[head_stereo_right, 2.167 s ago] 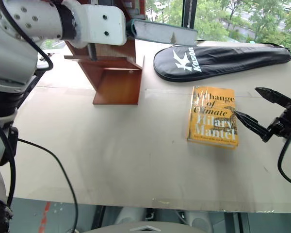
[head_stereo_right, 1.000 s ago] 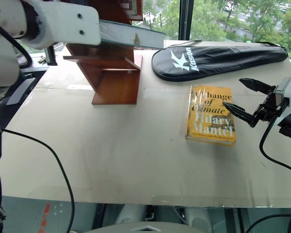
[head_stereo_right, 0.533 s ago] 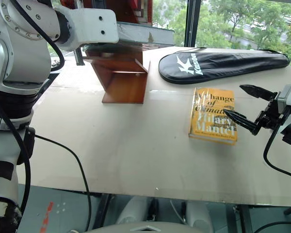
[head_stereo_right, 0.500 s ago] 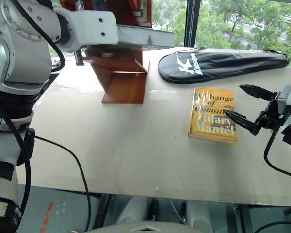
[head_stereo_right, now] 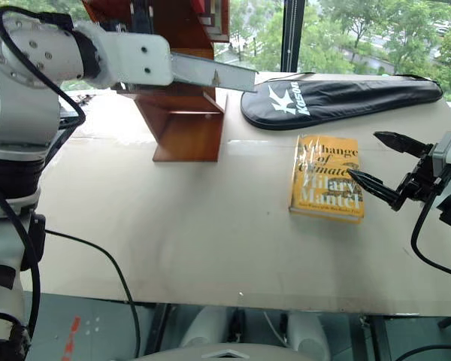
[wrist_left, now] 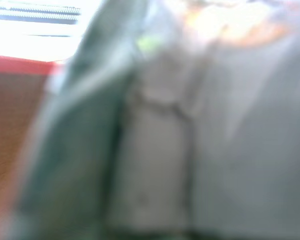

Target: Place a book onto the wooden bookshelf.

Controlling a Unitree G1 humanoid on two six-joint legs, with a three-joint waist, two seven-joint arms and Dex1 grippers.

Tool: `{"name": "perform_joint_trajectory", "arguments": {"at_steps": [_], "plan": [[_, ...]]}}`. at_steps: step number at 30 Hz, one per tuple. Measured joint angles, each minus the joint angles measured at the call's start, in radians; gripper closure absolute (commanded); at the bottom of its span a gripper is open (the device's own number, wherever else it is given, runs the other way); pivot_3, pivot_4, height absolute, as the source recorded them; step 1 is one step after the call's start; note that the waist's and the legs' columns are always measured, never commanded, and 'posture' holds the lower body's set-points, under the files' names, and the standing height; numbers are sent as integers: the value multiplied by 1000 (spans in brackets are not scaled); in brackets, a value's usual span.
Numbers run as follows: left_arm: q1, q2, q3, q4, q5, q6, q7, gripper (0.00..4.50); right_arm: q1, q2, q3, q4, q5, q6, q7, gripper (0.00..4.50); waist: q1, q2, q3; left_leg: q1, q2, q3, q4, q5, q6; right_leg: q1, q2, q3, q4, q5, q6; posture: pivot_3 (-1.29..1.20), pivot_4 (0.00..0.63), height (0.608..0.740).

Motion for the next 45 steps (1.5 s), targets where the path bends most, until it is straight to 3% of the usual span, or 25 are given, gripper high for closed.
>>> {"name": "perform_joint_trajectory", "arguments": {"at_steps": [6,9,12,14,19,22,25,28,32,39,45], "plan": [[29,-7,10,156,-73,-220,84,1647,37,0,-4,-36,4,10,-15,0,-3,0,0,0,0,1,0,0,0,0,-1,0,0,0,0,0,150,740],[43,-8,11,201,-119,-308,81,2466,54,0,-20,-50,7,12,-29,0,-3,-2,1,-5,0,1,0,0,0,-5,-1,0,0,0,0,0,150,740],[43,-4,13,231,-137,-359,79,3830,69,0,-23,-68,10,14,-35,0,-2,-2,1,-12,0,0,0,0,0,-11,-1,-1,0,1,-1,0,150,740],[39,-1,13,242,-136,-386,91,4489,74,0,-25,-75,13,15,-38,0,-2,-3,2,-12,0,0,0,0,0,-11,-1,-2,-1,1,-1,0,150,740],[25,10,22,223,-131,-366,83,4489,88,0,-27,-84,18,18,-44,0,-5,-3,2,-12,0,0,0,0,0,-11,0,-2,-2,1,0,0,150,740],[29,18,25,135,-122,-253,43,4489,89,0,-27,-85,21,19,-50,0,-9,-4,3,-12,0,0,0,0,0,-11,1,-2,-2,0,0,0,150,740],[31,58,12,10,-89,-62,-56,4489,85,0,-26,-85,27,19,-50,0,-19,-4,4,-13,0,0,-1,0,0,-12,3,-1,-4,0,0,0,150,740],[-43,56,-39,-156,-32,400,-226,4489,67,-1,-21,-76,26,14,-44,0,-28,-5,5,-14,0,0,-1,0,0,-12,7,-1,-5,-3,5,0,150,740],[-90,69,-109,-232,47,593,-284,4489,37,0,-12,-50,11,3,-31,0,-33,-5,5,-14,-1,0,-2,-1,0,-13,9,4,-6,-3,6,0,150,740],[-155,-2,-217,-111,141,634,-232,4489,-25,13,14,4,0,-20,-13,0,-30,-4,4,-13,-1,0,-6,-1,1,-16,6,6,-5,-2,3,0,150,740],[-193,-79,-249,138,179,507,-118,4489,-51,36,21,-3,26,-15,-22,0,-30,-1,3,-8,0,0,-6,0,0,-15,7,7,1,-1,3,0,150,740]]}}
